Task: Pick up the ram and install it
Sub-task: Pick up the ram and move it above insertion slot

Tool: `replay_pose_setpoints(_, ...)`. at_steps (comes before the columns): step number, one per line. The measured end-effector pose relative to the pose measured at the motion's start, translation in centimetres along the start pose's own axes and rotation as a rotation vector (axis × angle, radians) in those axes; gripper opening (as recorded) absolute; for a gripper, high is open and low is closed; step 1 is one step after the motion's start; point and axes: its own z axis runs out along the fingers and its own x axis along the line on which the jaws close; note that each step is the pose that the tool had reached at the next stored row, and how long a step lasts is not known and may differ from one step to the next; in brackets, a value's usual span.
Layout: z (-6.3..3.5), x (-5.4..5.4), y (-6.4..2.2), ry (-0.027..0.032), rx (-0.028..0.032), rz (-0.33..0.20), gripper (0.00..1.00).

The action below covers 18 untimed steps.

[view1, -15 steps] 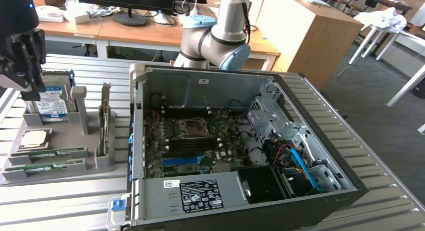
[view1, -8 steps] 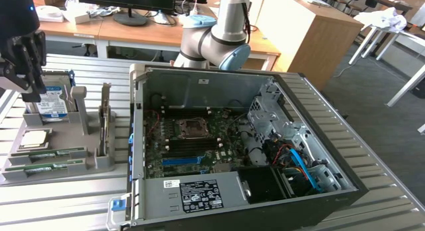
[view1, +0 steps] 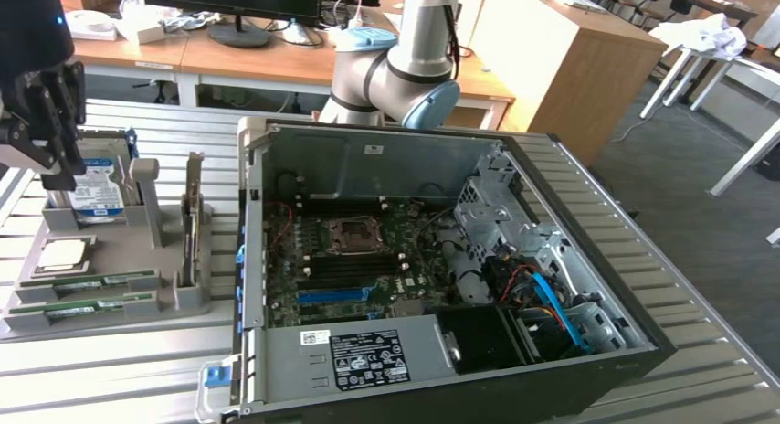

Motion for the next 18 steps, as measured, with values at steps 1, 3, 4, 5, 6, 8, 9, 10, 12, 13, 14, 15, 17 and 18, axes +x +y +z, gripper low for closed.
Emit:
replay_pose_setpoints(1, 0.05, 0.0, 0.0, 0.0, 0.0001, 0.0, 0.3)
replay_pose_setpoints(3, 0.16, 0.0, 0.0, 0.0, 0.0, 0.0, 0.3)
replay_pose_setpoints(4, 0.22, 0.0, 0.01, -0.0001, 0.0, 0.0, 0.3)
replay_pose_setpoints(5, 0.28, 0.0, 0.0, -0.0001, 0.0001, 0.0, 0.3)
replay_pose_setpoints(6, 0.34, 0.0, 0.01, 0.0, 0.0, 0.0, 0.3)
replay_pose_setpoints(8, 0.46, 0.0, 0.01, 0.0, 0.0, 0.0, 0.3)
replay_pose_setpoints(9, 0.52, 0.0, 0.01, 0.0, 0.0, 0.0, 0.3)
replay_pose_setpoints(10, 0.59, 0.0, 0.01, -0.0001, 0.0, 0.0, 0.3)
replay_pose_setpoints(12, 0.75, 0.0, 0.01, -0.0001, 0.0001, 0.0, 0.3)
replay_pose_setpoints(13, 0.83, 0.0, 0.01, -0.0001, 0.0001, 0.0, 0.3)
replay_pose_setpoints(14, 0.9, 0.0, 0.01, -0.0001, 0.0001, 0.0, 0.3)
replay_pose_setpoints(15, 0.98, 0.0, 0.02, -0.0001, 0.0001, 0.0, 0.3)
replay_pose_setpoints(17, 1.14, 0.0, 0.02, 0.0, 0.0, 0.0, 0.3)
replay_pose_setpoints(18, 1.22, 0.0, 0.02, 0.0, 0.0, 0.0, 0.3)
